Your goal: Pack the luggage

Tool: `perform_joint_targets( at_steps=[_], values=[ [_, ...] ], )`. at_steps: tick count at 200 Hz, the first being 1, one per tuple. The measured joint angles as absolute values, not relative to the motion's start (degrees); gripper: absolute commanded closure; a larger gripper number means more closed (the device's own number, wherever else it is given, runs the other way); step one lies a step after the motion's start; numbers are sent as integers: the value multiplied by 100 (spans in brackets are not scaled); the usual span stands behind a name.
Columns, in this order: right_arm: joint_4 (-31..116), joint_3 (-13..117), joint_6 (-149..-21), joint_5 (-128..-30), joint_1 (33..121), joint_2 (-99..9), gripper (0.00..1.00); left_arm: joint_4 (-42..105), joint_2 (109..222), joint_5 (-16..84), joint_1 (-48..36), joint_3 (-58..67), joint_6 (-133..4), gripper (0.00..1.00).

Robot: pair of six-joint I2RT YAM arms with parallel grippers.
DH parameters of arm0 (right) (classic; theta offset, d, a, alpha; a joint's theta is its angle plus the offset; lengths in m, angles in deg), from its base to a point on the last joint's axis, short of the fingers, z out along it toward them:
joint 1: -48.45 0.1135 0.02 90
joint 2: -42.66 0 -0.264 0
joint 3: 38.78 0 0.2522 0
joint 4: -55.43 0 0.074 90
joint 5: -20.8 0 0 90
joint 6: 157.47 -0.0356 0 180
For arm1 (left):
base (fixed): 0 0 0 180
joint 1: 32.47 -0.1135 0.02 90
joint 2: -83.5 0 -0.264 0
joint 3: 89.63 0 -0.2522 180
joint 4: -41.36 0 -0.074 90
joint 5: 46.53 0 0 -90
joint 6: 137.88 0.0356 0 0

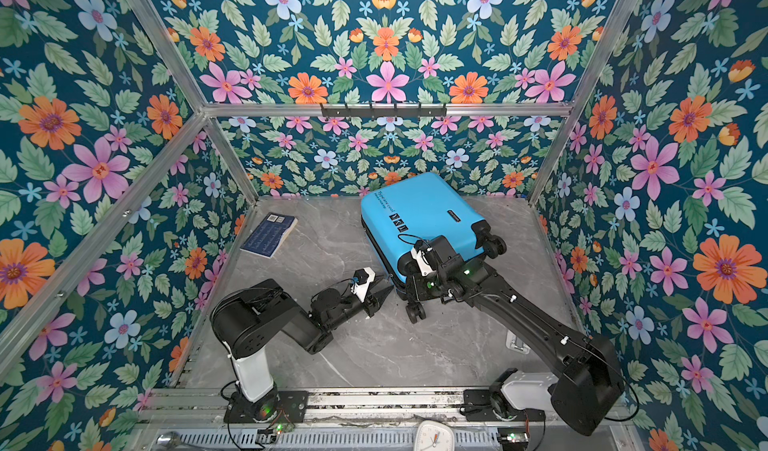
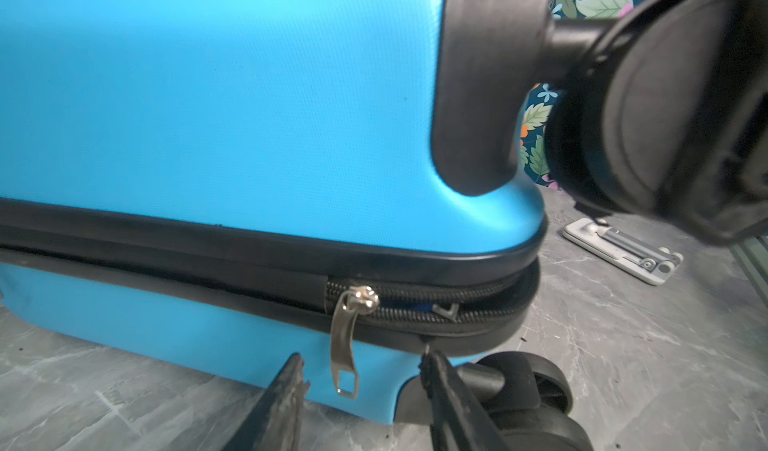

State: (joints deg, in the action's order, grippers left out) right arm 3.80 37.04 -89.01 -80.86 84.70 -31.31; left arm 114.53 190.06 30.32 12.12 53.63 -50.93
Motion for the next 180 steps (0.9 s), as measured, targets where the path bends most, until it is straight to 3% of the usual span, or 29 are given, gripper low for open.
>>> perform_joint_targets(
  at_steps=[73, 180],
  values=[
    [391, 3706, -8906, -7940, 8459, -3079, 100, 10968, 19061, 2226, 858, 4893, -5233, 68],
    [356, 3715, -8875, -7892, 8459, -3061, 100, 9923, 19026, 709, 347, 4419, -5889, 64]
  ],
)
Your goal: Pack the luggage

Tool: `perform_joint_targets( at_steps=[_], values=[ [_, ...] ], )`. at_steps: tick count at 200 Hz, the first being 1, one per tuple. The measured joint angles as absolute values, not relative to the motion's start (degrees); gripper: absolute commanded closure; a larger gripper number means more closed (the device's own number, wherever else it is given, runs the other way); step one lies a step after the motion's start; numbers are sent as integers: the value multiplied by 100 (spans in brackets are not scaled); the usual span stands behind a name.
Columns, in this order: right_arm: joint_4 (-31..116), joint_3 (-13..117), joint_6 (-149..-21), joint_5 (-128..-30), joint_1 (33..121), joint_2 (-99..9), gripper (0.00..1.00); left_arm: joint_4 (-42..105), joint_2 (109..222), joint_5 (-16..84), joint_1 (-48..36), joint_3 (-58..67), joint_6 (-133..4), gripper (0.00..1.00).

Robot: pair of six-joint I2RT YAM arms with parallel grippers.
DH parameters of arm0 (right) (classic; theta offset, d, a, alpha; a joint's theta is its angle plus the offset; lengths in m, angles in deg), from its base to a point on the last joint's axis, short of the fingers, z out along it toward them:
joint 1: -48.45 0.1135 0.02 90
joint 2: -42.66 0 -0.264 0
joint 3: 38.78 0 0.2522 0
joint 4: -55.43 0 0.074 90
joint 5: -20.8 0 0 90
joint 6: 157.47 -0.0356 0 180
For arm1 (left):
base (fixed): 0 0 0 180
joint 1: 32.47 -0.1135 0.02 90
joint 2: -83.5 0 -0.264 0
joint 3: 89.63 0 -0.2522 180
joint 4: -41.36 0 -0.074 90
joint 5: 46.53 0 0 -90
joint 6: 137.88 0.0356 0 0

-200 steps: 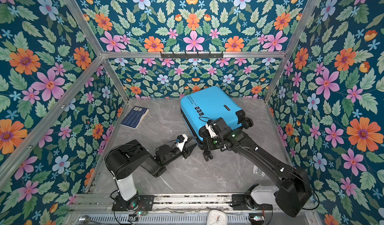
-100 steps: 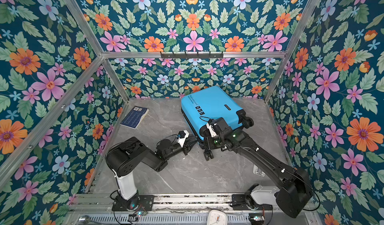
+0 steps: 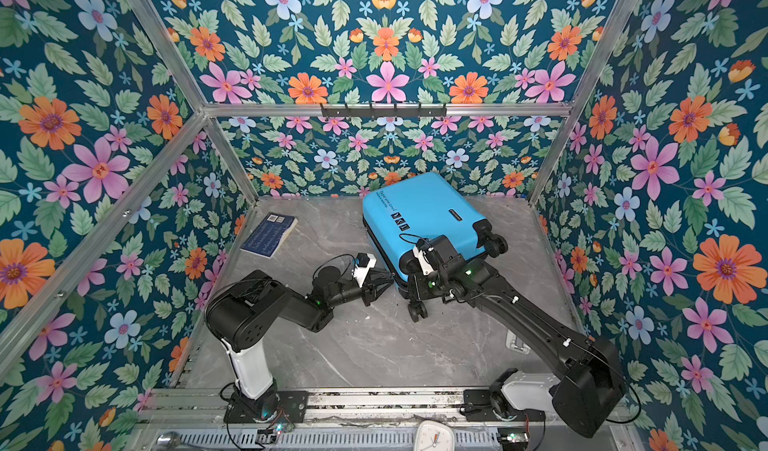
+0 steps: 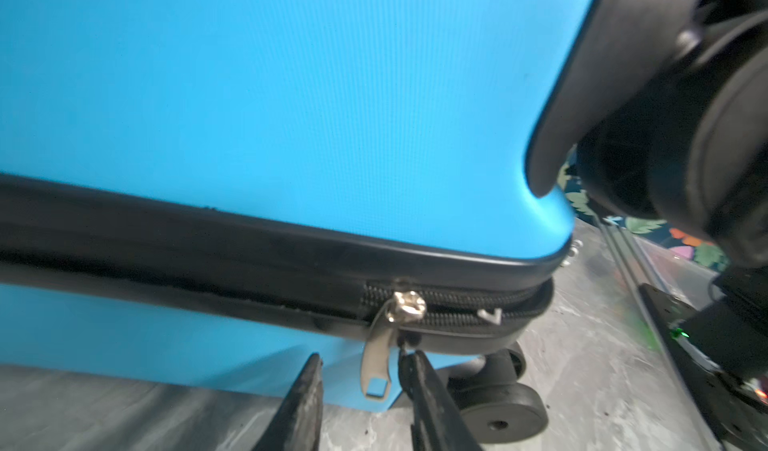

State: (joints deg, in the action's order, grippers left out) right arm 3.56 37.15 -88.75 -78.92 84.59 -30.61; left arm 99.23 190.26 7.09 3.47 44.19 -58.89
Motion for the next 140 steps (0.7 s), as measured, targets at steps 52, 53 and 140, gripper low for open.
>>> perform_joint_targets(
  at_steps=[52, 53, 140],
  values=[
    [308, 3717, -8836, -7817, 8459, -3061, 100, 9814, 19362, 90, 273, 4117, -6212, 65],
    [306, 3717, -8836, -7815, 8459, -3061, 100, 9814, 19364, 84, 268, 4113, -6221, 65],
    [268, 3717, -8836, -7693, 8444, -3040, 100, 9571, 19522, -349, 181, 3706, -6442, 76]
  ],
)
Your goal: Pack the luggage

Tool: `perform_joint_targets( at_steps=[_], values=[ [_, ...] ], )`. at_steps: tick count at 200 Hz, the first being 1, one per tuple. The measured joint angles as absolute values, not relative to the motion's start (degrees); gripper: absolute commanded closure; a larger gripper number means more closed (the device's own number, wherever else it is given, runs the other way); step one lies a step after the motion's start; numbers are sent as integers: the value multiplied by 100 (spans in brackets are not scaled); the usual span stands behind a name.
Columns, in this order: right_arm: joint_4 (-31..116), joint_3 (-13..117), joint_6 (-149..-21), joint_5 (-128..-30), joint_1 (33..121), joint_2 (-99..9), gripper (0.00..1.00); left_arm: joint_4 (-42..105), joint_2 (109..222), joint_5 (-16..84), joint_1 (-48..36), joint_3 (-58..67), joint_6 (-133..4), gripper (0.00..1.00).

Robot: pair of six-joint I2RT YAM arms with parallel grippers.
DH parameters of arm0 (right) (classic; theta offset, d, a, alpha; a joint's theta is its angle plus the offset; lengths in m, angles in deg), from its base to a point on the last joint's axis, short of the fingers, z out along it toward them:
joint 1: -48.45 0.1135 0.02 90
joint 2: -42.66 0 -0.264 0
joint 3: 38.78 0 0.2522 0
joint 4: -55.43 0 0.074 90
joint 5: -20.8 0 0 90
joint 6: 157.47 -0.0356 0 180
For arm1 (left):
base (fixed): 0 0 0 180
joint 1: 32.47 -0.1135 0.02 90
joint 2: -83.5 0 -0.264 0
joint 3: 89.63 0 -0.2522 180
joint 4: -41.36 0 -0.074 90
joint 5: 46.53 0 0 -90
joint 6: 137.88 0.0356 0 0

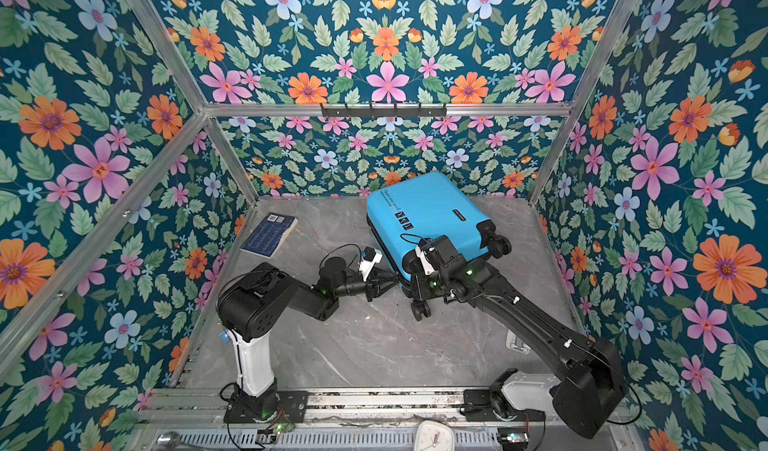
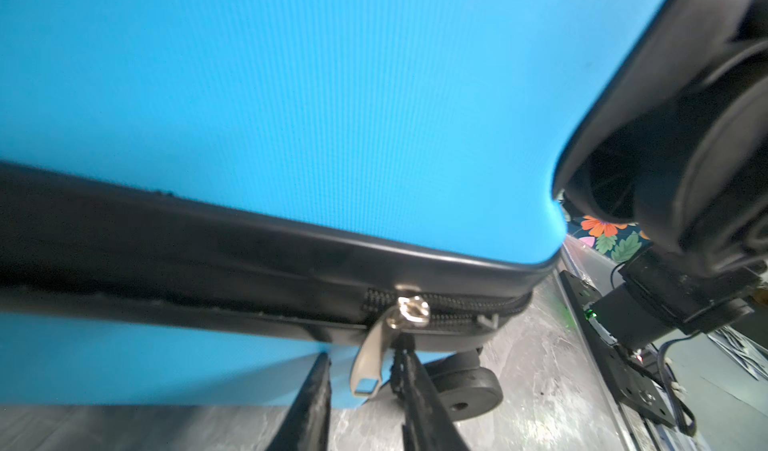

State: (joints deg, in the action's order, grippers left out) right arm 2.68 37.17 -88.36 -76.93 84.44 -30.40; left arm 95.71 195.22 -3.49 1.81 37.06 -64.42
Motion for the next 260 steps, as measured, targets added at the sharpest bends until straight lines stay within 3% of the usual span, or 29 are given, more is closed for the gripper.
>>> perform_joint_targets(
  at_steps=[66, 131, 195, 260],
  values=[
    [271, 3722, -8836, -7671, 8446, -3040, 100, 9549, 19487, -583, 152, 3682, -6547, 100],
    [209, 3838, -8842, -7671, 8446, -3064, 100, 8999, 18977, -364, 113, 3796, -6363, 100],
    [-27, 4246, -9013, -7902, 8431, -3271, 100, 7311, 17996, 663, 454, 3800, -5124, 100],
    [-376, 4731, -9203, -8125, 8431, -3437, 100, 6782, 17708, 1196, 690, 3756, -4641, 100]
  ],
)
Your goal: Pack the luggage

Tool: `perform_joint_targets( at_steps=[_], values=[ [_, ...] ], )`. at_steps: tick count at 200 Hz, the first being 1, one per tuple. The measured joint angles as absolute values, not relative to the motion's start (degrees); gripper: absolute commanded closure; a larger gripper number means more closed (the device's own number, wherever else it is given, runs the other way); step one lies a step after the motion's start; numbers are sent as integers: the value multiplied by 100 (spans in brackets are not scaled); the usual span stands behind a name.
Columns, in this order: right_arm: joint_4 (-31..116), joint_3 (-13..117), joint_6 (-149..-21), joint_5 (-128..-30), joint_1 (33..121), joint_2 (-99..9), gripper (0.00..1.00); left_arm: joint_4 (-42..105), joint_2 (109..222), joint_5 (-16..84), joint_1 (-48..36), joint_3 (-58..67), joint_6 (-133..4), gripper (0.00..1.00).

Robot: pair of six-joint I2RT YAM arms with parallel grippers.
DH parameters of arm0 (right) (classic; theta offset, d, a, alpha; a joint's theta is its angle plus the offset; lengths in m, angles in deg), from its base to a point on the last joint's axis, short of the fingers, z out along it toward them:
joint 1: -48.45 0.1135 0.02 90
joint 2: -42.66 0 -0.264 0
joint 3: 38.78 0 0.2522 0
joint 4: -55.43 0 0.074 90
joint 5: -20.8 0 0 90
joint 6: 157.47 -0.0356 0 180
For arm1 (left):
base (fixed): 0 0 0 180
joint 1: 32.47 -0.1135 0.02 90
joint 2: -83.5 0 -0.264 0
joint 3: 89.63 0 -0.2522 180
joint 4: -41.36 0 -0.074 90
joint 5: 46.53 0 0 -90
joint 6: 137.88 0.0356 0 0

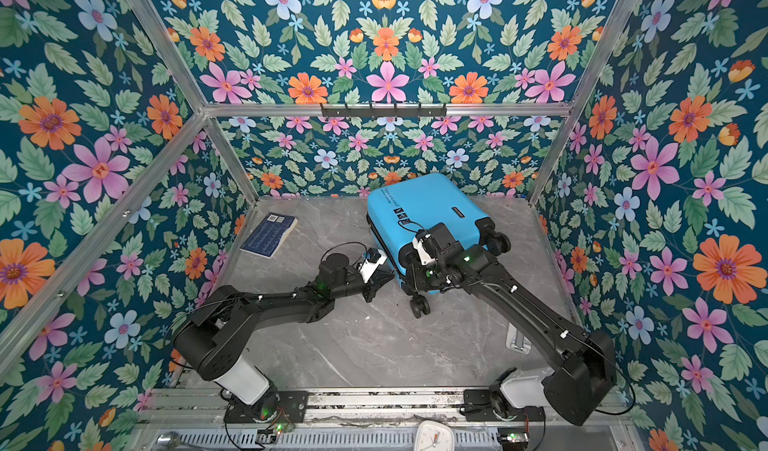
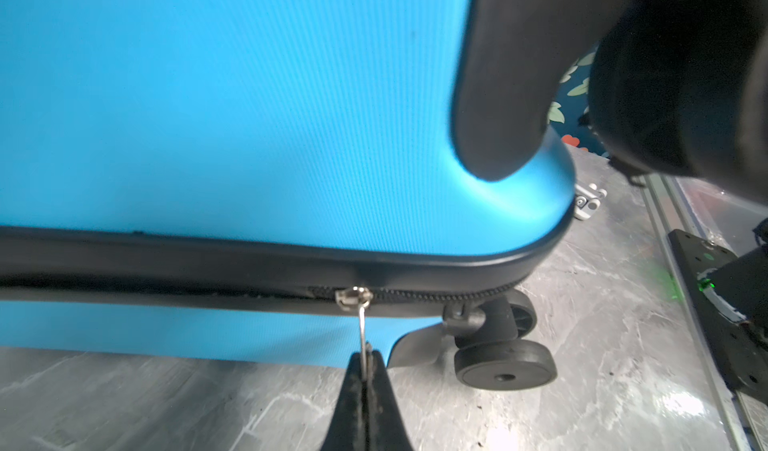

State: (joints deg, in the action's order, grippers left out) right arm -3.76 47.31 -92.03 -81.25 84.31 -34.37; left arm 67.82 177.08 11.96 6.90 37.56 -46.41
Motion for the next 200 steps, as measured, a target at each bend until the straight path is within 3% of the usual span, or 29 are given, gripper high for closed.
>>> perform_joint_targets(
  at_steps=[97, 200],
  values=[
    [-746, 4994, -9210, -8147, 8435, -3647, 100, 6059, 17415, 1594, 976, 3619, -4634, 100],
    [-1117, 5326, -9102, -8246, 8435, -3866, 100, 6210, 17310, 1789, 1171, 3719, -5205, 100]
  ],
)
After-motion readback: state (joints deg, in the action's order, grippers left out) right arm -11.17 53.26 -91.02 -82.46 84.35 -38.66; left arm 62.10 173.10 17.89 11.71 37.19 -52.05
